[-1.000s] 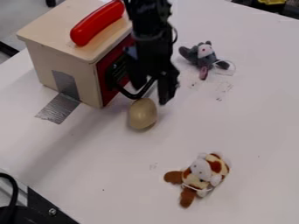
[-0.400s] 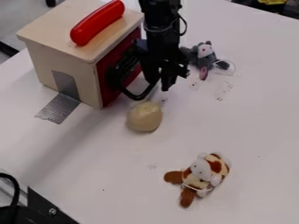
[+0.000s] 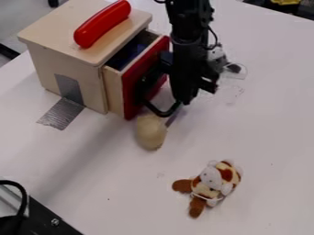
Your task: Open the drawer
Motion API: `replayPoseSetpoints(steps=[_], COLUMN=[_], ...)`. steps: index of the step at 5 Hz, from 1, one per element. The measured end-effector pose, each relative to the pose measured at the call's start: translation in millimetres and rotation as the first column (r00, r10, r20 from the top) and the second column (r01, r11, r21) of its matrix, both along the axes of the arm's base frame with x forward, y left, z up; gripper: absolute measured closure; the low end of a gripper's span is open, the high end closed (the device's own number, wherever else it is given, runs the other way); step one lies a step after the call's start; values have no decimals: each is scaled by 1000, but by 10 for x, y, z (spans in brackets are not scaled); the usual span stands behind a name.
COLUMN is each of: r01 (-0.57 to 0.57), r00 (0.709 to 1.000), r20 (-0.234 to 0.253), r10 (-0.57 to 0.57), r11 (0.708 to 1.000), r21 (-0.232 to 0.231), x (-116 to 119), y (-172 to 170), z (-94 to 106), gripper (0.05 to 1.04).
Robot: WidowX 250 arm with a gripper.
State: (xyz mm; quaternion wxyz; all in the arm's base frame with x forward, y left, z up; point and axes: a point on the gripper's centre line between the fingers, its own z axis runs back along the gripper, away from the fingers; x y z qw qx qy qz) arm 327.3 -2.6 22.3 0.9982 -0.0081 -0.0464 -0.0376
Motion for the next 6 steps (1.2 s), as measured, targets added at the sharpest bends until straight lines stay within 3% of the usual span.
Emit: replayPoseSetpoints(steps=[2,4,6], r01=[11,3,-8], r00=[1000,1000,1000], r20=[14,20,19], r10=[-11,-3,9], r11=[1000,1000,999], r21=[-4,-4,-44], x=[-97,-98,-117], y=[-249,-293,-408], z=[-22,-6,133], gripper=[973,973,974])
